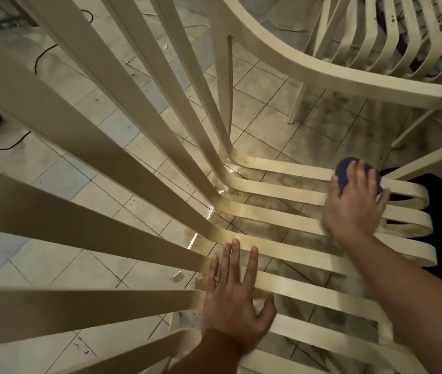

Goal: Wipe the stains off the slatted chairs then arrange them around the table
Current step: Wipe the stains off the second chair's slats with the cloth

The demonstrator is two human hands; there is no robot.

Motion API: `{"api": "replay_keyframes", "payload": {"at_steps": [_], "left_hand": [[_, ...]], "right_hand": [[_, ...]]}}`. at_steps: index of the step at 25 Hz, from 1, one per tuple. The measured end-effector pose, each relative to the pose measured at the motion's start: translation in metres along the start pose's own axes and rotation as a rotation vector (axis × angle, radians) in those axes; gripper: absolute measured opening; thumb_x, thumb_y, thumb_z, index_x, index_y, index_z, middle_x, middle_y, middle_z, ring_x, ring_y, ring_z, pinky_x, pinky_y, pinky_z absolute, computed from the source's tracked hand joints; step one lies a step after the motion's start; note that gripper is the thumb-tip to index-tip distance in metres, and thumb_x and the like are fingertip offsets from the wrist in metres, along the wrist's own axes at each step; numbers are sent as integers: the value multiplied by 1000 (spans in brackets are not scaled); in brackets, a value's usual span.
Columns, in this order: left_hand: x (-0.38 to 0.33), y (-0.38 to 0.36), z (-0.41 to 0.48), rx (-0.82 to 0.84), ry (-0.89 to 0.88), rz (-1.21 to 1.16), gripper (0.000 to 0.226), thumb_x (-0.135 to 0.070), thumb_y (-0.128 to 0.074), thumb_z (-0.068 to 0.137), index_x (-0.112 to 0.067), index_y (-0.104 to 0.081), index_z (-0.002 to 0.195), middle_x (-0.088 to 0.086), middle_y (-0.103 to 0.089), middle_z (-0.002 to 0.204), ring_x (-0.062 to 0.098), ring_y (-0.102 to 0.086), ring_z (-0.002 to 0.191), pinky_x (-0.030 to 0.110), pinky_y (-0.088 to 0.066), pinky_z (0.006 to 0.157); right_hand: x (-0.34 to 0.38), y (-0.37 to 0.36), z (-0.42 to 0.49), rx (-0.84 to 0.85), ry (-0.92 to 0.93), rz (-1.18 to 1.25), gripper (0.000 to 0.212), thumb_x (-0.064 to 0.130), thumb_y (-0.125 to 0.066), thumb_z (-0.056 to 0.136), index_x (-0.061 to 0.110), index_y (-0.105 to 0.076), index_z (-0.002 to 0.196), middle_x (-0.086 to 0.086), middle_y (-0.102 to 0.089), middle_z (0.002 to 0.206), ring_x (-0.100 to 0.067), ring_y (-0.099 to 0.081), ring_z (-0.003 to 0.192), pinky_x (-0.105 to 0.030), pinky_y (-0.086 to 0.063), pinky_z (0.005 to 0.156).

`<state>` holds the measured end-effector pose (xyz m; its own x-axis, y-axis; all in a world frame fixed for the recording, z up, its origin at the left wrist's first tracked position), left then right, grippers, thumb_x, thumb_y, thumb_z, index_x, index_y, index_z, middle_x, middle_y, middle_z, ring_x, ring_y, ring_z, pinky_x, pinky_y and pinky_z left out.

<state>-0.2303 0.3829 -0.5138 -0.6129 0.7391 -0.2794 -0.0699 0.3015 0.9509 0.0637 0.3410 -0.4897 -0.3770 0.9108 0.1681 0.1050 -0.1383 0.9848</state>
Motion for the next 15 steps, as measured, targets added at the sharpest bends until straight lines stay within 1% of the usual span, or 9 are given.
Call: {"api": "replay_keyframes", "payload": {"at_steps": [4,7,9,10,11,12,13,14,15], "left_hand": [[0,-1,-1,14,3,-5,94,-63,-49,90,-24,-10,165,12,0,172,28,1,159,50,-7,122],[-1,-4,-1,27,4,-16,94,-62,-51,88,-23,-12,165,13,-2,172,28,-2,159,50,-7,122],[1,-4,0,26,7,-20,95,-62,-53,88,-23,-14,165,13,-3,172,28,-2,159,50,-7,123],[1,-3,0,30,8,-19,94,-62,-52,88,-23,-14,165,13,-3,172,28,-2,159,50,-7,123],[1,-3,0,33,7,-18,94,-62,-52,88,-23,-14,165,13,-3,172,28,-1,159,50,-7,123],[0,-3,0,33,2,-19,94,-62,-52,88,-23,-14,165,13,-3,172,28,-1,159,50,-7,123],[-1,-3,0,31,-1,-23,94,-62,-52,88,-23,-13,165,13,-3,172,28,-1,159,50,-7,123],[-1,-3,-1,28,-2,-27,95,-62,-53,88,-23,-14,165,13,-3,172,28,-1,159,50,-7,123],[0,-3,-1,28,-1,-31,95,-62,-54,88,-23,-14,165,13,-4,172,28,-2,159,49,-8,123]], "right_hand": [[38,-8,6,67,-45,42,63,48,-19,108,18,-9,163,2,-6,171,-22,3,157,-53,0,126],[97,-24,-2,141,116,48,64,50,-19,107,21,-7,163,3,-2,171,-23,4,157,-51,1,127],[139,-32,-8,190,255,110,63,49,-20,108,22,-8,163,3,-1,171,-22,5,157,-50,2,127],[157,-32,-11,249,312,169,61,46,-22,109,20,-13,163,1,-5,171,-23,0,157,-50,-1,127],[172,-32,-11,342,316,282,57,43,-26,109,17,-22,160,-4,-17,169,-27,-11,156,-49,-10,126],[184,-29,-6,471,251,485,54,42,-30,110,13,-36,154,-12,-37,160,-32,-32,148,-48,-27,120],[187,-23,-1,606,58,766,53,45,-35,109,10,-49,146,-15,-58,139,-34,-53,129,-43,-44,106],[188,-17,1,729,-158,1093,55,49,-39,107,8,-56,138,-12,-68,118,-32,-65,110,-40,-54,94],[184,-14,3,825,-355,1365,56,53,-42,105,7,-60,132,-12,-73,108,-33,-70,102,-41,-58,89]]}}
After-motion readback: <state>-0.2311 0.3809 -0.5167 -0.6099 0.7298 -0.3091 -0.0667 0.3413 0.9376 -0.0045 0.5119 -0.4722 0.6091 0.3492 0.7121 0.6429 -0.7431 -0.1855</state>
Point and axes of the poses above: each hand's wrist, its own z-axis towards the middle knuckle, its own y-axis out of the back of the hand, x = y × z, the point moved 6 cm from there along z, towards the middle knuckle
